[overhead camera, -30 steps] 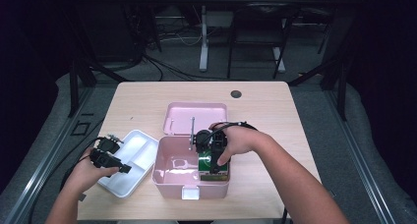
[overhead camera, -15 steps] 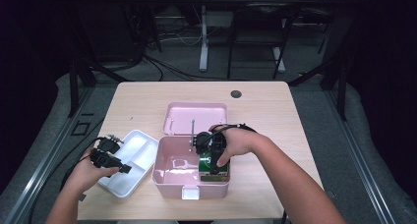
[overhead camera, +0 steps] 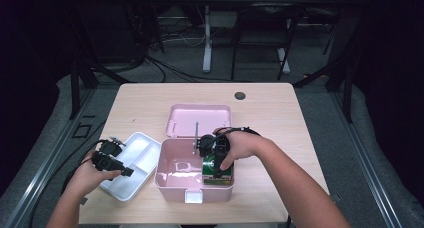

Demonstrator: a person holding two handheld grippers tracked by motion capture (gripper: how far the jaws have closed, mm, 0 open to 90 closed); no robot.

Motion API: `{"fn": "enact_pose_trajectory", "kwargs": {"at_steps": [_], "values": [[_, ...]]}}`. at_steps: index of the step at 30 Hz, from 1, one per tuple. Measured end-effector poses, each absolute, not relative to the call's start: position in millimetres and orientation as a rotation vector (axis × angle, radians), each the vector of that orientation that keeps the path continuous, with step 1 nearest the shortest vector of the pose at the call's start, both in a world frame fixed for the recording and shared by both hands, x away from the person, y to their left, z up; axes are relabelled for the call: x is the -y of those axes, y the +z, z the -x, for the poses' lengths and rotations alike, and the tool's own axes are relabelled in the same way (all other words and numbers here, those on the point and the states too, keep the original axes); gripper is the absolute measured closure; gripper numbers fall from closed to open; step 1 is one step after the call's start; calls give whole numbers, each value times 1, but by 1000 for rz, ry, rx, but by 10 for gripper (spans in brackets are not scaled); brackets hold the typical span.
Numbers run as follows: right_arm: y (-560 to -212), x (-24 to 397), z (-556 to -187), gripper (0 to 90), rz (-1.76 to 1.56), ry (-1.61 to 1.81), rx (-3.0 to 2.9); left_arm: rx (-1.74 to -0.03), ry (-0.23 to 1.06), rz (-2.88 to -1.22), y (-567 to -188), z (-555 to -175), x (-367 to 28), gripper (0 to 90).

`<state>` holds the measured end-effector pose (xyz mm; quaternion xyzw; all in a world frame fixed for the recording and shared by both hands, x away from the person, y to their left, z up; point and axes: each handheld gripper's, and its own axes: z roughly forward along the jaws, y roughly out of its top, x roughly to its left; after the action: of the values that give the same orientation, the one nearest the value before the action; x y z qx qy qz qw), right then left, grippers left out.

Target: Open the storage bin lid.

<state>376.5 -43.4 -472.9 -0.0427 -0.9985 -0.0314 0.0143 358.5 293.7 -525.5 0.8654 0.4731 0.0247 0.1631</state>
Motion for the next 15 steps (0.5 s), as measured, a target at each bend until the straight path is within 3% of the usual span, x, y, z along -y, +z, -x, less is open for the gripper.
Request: {"fn": "enact_pose_trajectory", "kwargs": {"at_steps": [15], "values": [[-458,47,-373,198,155,-150,3103,-1348,64,-2468,-526,-358,-293,409]]}}
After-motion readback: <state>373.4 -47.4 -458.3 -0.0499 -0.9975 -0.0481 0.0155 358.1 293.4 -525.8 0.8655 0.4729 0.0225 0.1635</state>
